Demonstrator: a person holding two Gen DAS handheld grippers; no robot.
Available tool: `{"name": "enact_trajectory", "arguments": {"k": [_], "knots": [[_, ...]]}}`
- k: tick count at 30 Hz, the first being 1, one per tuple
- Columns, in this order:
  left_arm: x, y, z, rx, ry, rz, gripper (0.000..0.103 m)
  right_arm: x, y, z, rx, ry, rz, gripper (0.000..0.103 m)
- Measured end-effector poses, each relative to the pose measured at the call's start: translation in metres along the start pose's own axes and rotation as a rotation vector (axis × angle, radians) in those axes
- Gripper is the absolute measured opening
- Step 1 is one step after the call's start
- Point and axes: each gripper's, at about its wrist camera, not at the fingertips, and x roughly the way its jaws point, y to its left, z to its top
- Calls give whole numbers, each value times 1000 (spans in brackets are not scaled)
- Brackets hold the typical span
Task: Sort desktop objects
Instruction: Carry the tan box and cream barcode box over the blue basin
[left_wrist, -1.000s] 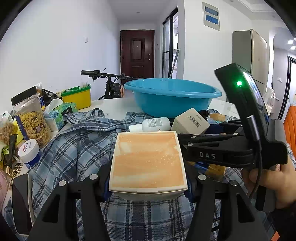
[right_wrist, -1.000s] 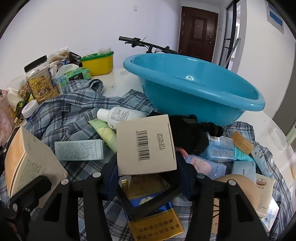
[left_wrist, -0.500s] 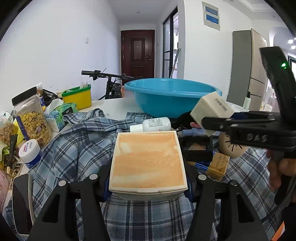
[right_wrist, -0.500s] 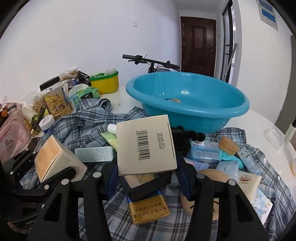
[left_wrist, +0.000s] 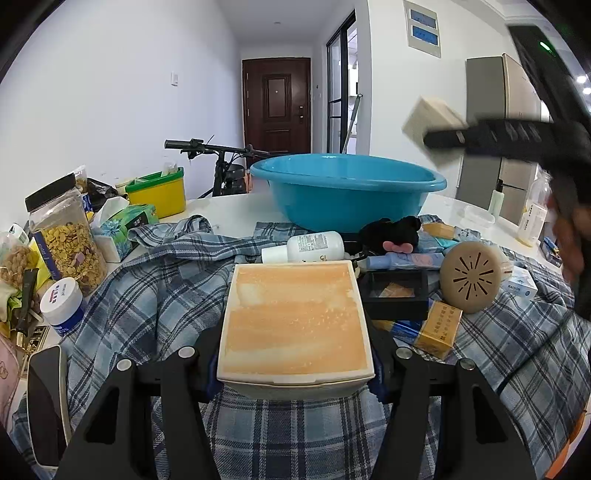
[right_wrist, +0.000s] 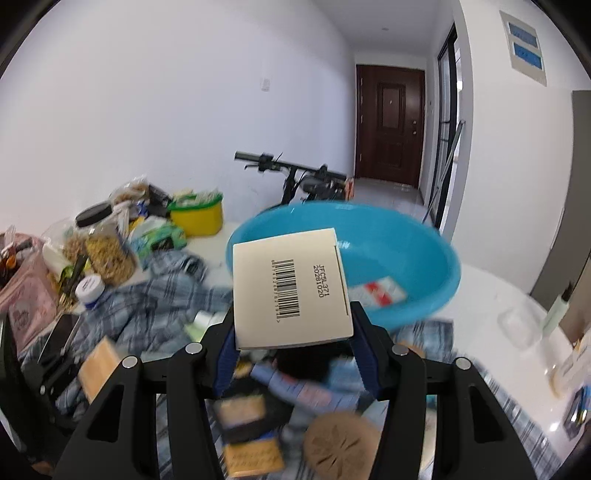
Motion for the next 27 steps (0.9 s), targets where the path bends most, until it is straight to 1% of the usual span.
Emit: {"name": "enact_trajectory", "arguments": {"k": [4, 7, 10, 13, 15, 17, 20, 22, 23, 25, 27], "knots": [[1, 1, 0, -1, 4, 6, 62, 15, -17, 32, 11, -27, -15, 53], [0, 1, 0, 2, 0, 6, 62, 34, -29, 55, 18, -30, -22, 53], [1, 0, 0, 11, 5, 10, 62, 55, -37, 65, 27, -38, -11, 53], [3, -1, 0, 13, 14, 16, 62, 76, -43, 58, 5, -33, -42, 53], [5, -2, -1, 16, 18, 21, 62, 88, -52, 48, 36, -24, -26, 53], [4, -4, -1, 25, 15, 33, 62, 101, -60, 42, 49, 20, -13, 53], [4, -7, -1, 40, 11, 29, 62, 102, -67, 34, 74, 11, -20, 53], [3, -6, 0, 33, 4, 14, 62, 102, -69, 34, 79, 11, -11, 53], [3, -6, 0, 30, 7, -4, 61, 102, -70, 34, 81, 9, -7, 53], [3, -4, 3, 15, 19, -14, 61, 103, -71, 32, 83, 11, -5, 53], [0, -3, 13, -4, 25, -40, 61, 102, -72, 30, 88, 7, 0, 53]]}}
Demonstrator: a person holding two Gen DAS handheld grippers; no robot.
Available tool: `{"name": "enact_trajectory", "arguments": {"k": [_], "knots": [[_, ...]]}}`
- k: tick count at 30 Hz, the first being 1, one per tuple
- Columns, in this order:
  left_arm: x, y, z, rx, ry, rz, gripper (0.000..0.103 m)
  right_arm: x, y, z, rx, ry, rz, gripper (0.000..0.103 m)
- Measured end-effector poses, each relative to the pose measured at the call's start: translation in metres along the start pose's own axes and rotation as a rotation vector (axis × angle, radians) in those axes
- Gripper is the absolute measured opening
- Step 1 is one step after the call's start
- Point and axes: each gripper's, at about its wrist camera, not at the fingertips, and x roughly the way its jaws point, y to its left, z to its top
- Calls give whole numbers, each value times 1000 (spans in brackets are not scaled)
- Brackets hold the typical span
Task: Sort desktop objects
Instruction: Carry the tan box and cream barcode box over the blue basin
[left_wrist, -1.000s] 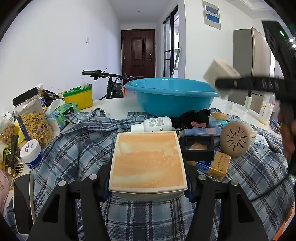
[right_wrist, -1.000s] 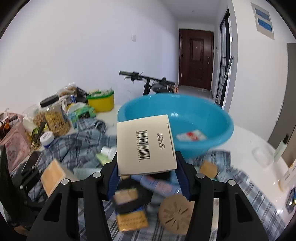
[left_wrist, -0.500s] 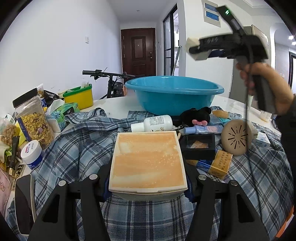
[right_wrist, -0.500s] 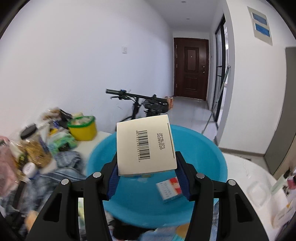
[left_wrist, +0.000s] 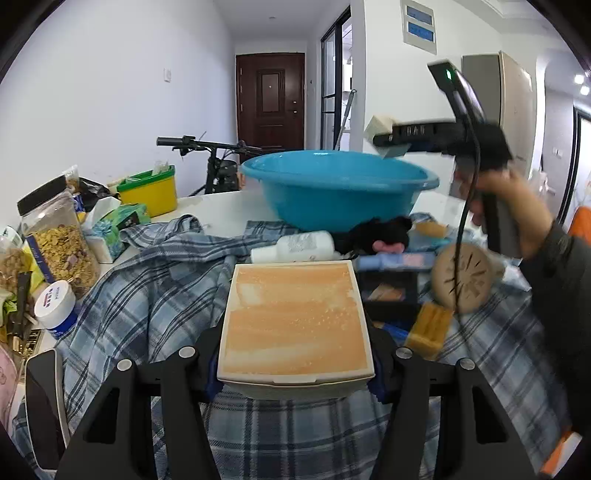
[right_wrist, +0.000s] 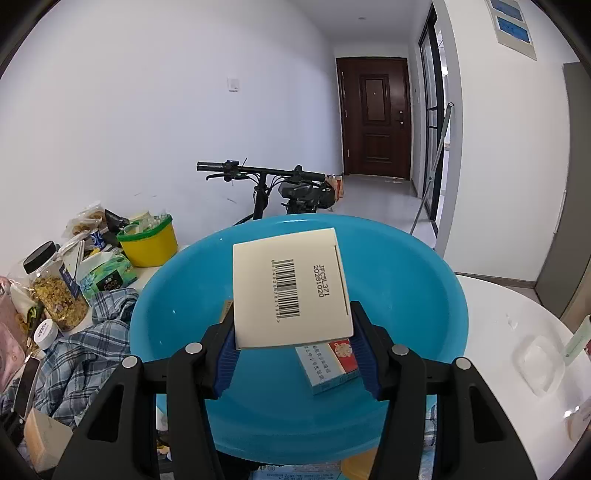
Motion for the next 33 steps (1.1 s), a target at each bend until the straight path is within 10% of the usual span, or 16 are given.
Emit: {"name": "enact_trajectory", "arguments": {"k": [9, 16, 33], "knots": [[-25, -23, 95, 92, -156, 31, 61, -3, -6, -4, 29, -12, 8, 53], [28, -38, 165, 93, -158, 21, 61, -2, -9, -7, 33, -6, 15, 53], [153, -49, 186, 120, -58, 37, 61, -11, -21, -6, 62, -35, -9, 53]]}}
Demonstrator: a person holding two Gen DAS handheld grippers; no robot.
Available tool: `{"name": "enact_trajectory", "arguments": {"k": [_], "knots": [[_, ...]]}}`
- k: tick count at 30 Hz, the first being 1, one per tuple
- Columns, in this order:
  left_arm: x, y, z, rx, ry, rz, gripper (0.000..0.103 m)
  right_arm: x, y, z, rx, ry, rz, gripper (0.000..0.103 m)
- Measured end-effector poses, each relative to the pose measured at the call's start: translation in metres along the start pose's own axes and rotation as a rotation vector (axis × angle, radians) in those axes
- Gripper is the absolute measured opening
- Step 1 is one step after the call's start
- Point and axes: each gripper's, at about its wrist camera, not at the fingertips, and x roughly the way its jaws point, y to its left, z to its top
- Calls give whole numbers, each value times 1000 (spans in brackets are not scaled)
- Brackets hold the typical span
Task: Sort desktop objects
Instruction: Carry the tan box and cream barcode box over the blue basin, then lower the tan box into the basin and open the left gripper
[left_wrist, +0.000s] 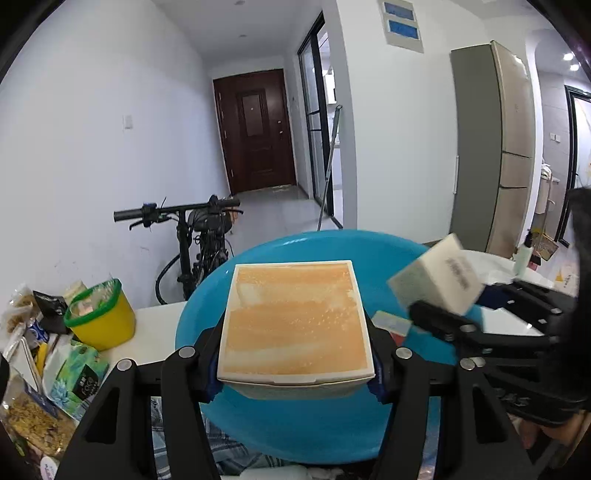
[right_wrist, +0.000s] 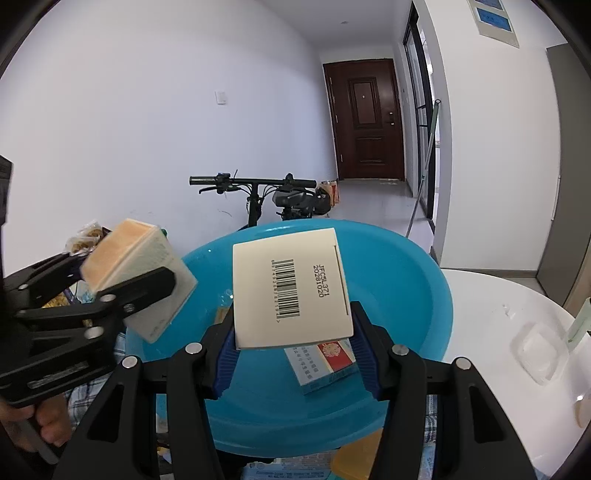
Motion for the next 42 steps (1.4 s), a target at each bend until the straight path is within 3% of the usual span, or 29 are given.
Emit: {"name": "enact_trajectory", "arguments": {"k": [9, 17, 42], "knots": [[27, 18, -12, -25, 37, 14, 61, 7, -2, -4, 5, 19, -6, 53], [16, 1, -12, 42, 11, 34, 62, 4, 3, -6, -16, 15, 0, 53], [14, 2, -12, 43, 18, 44, 62, 1, 1, -6, 6, 12, 3, 53]]}}
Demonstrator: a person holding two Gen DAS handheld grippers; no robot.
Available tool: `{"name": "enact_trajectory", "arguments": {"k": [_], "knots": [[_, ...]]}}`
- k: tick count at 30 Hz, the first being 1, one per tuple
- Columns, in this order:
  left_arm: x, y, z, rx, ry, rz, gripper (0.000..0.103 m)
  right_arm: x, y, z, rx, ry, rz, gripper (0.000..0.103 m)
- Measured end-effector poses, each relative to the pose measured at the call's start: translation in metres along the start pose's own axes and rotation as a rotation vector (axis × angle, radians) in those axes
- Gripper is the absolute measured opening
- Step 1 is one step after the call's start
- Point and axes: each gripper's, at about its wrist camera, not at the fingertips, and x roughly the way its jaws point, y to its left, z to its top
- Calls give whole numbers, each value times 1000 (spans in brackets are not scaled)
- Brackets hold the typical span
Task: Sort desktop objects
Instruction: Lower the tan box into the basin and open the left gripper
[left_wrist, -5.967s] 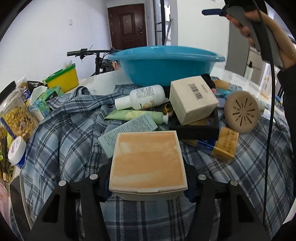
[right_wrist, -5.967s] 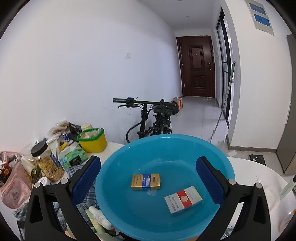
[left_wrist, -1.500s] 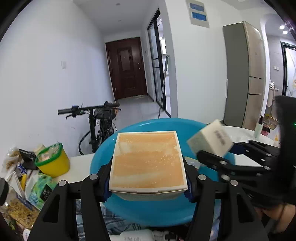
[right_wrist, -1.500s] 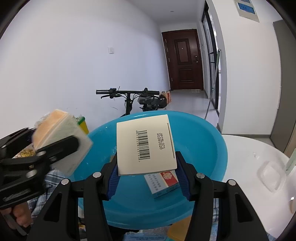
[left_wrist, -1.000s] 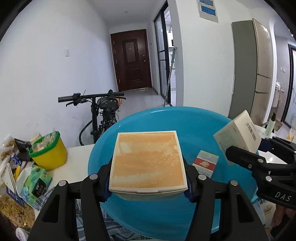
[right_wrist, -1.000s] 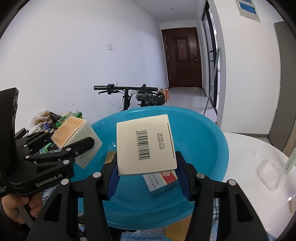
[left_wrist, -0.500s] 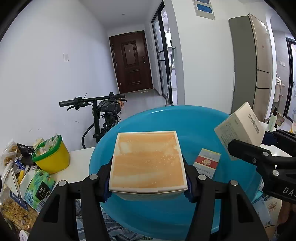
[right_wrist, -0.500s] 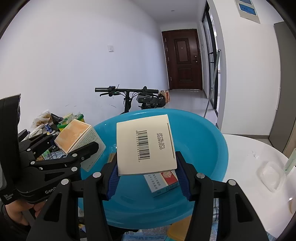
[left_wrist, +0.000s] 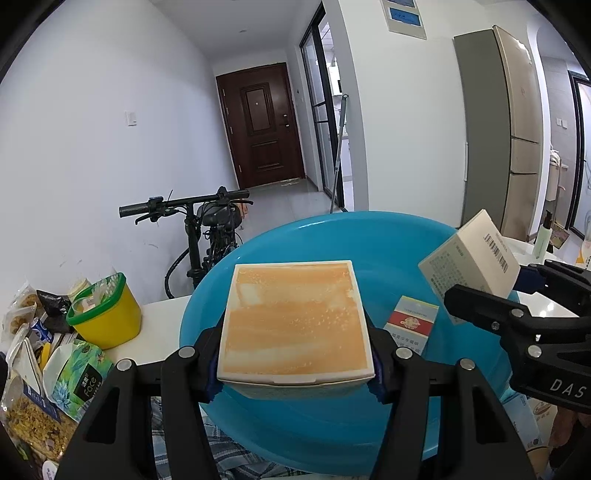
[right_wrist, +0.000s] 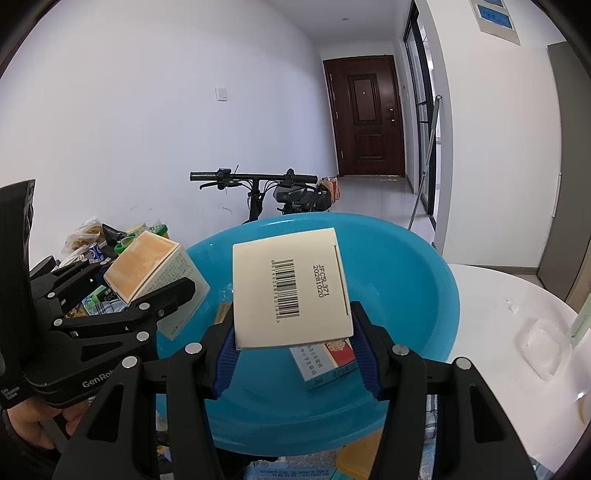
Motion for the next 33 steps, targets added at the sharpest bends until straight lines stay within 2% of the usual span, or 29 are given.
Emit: {"name": "enact_trajectory", "arguments": {"k": [31, 32, 33], "knots": [[-1, 3, 0, -15, 1, -3, 62, -5, -4, 1, 10, -11, -12, 53], [-1, 3, 0, -17, 2, 5, 62, -4, -4, 1, 11, -9, -10, 53], [0, 3, 0, -18, 7, 17, 71, -4, -5, 1, 13, -7, -9, 53]]}}
